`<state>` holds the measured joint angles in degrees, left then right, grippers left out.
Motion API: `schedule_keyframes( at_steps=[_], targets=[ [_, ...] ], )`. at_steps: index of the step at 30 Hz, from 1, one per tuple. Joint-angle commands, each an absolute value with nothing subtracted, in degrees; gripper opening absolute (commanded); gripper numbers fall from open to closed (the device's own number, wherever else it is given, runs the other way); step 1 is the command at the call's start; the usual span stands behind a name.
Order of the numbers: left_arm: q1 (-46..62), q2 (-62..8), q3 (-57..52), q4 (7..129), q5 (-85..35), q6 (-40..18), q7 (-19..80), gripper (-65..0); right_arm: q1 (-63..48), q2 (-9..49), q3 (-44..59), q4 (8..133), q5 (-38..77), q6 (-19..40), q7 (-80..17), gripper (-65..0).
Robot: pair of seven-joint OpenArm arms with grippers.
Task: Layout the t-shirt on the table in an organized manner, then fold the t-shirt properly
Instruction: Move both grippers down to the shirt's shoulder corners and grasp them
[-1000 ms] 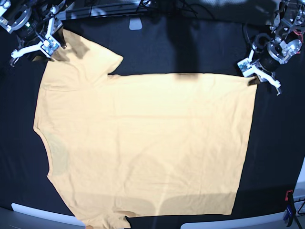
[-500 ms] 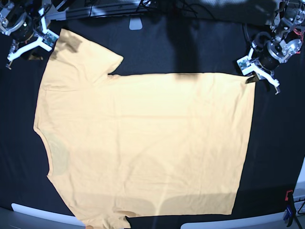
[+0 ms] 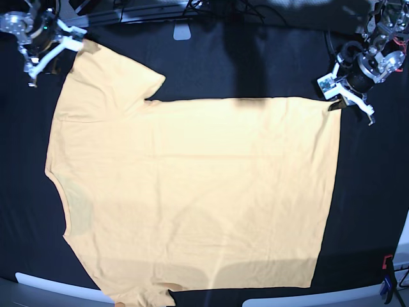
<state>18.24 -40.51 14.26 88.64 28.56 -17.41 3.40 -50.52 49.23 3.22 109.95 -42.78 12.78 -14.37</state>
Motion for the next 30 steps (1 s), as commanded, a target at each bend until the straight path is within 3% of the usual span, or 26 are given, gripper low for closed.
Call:
schedule_keyframes(
  at_steps=[1, 10, 15, 23, 30],
  targets=[
    [18.22, -41.32, 13.98, 89.12, 28.51, -17.8, 3.4, -65.0, -49.08, 50.17, 1.87, 109.69, -44.58, 10.74, -14.61, -39.3],
    [18.11, -41.3, 13.98, 89.1, 28.51, -17.8, 3.4, -65.0, -39.77, 50.5, -9.96, 107.85, -46.33, 11.81, -15.7, -39.3],
    [18.09, -41.32, 13.98, 89.12, 28.53, -17.78, 3.4, -65.0, -38.57, 50.46, -10.22, 106.65, -46.33, 14.48, -15.14, -39.3],
    [18.09, -41.3, 13.98, 89.12, 28.51, -17.78, 4.12, -65.0, -35.0, 49.76, -10.22, 103.5, -44.8, 13.34, -13.96, -39.4],
    [18.11, -41.3, 13.98, 89.12, 28.51, -17.78, 4.67, -65.0, -31.62, 49.04, -10.22, 103.5, -39.83, 12.91, -14.0, -48.1]
  ],
)
